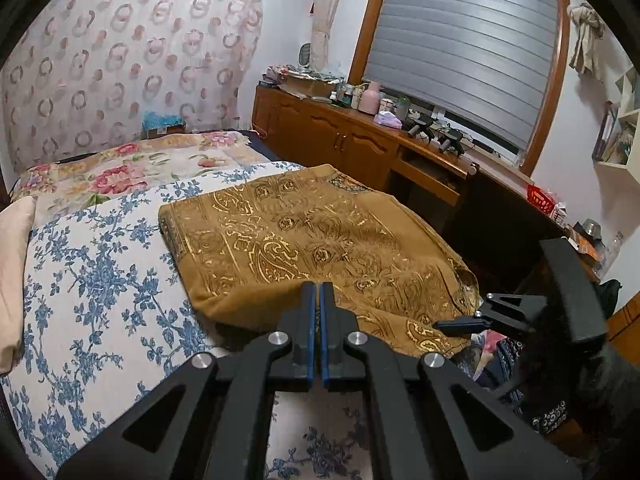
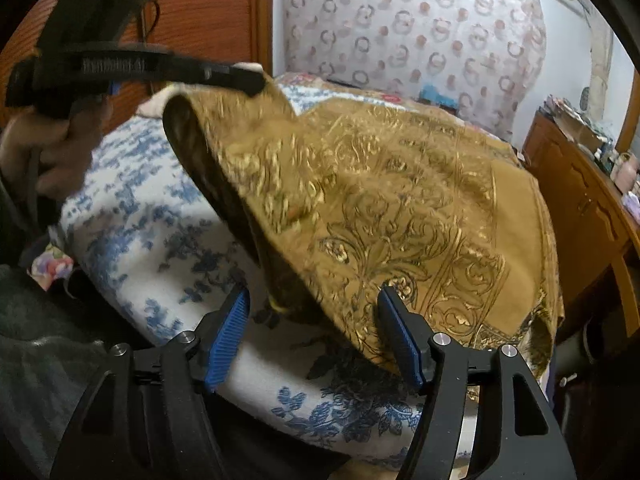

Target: Fold small clothes

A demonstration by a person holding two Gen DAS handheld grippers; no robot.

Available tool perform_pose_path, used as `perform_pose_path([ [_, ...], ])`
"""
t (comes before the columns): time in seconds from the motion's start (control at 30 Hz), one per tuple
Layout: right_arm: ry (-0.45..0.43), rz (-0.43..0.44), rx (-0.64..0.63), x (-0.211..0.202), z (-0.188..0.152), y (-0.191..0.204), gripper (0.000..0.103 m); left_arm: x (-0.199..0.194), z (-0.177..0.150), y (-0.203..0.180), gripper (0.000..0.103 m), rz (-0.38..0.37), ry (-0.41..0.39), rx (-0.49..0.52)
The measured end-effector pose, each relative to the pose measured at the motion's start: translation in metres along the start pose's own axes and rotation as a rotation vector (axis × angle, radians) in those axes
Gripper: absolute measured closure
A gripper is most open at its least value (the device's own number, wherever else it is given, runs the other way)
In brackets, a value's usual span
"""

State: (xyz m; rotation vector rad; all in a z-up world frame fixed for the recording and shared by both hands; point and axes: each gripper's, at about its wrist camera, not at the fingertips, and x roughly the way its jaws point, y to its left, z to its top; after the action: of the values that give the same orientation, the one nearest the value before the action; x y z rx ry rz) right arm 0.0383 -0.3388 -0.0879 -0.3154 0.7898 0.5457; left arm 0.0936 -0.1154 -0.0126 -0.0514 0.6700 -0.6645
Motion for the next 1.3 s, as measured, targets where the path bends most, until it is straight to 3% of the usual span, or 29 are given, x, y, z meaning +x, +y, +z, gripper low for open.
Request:
perform_pose_path([
  [0.13, -0.003, -0.042, 0.03, 0.007, 0.0, -0.019, 0.037, -0.002, 0.0, 0.004, 0.103, 0.003, -0.006, -0.008],
  [0.17, -0.006, -0.037, 0.045, 0.008, 0.0, -0.025, 0.042, -0.002, 0.0, 0.005, 0.103, 0.002, -0.007, -0.011],
  [0.3, -0.039, 0.014, 0.08, 0.006, 0.003, -0.036, 0.088, 0.001, 0.003, 0.007, 0.103, 0.003, -0.005, -0.008],
  [0.4, -0.07, 0.014, 0.094, 0.003, 0.011, -0.04, 0.096, 0.006, 0.006, 0.01, 0.103, 0.017, 0.001, -0.011],
  [0.7, -0.183, -0.04, 0.085, -0.006, 0.076, -0.069, 0.098, 0.014, 0.028, 0.038, 0.103, 0.03, 0.004, -0.05],
  [0.9, -0.216, -0.014, 0.063, 0.008, 0.125, -0.084, 0.098, 0.024, 0.047, 0.064, 0.103, 0.045, 0.021, -0.085],
  [1.13, -0.183, 0.012, 0.002, 0.045, 0.165, -0.104, 0.098, 0.047, 0.069, 0.098, 0.1, 0.047, 0.07, -0.123],
  [1.3, -0.11, 0.03, -0.044, 0.085, 0.185, -0.115, 0.098, 0.056, 0.075, 0.122, 0.086, 0.106, 0.072, -0.142],
])
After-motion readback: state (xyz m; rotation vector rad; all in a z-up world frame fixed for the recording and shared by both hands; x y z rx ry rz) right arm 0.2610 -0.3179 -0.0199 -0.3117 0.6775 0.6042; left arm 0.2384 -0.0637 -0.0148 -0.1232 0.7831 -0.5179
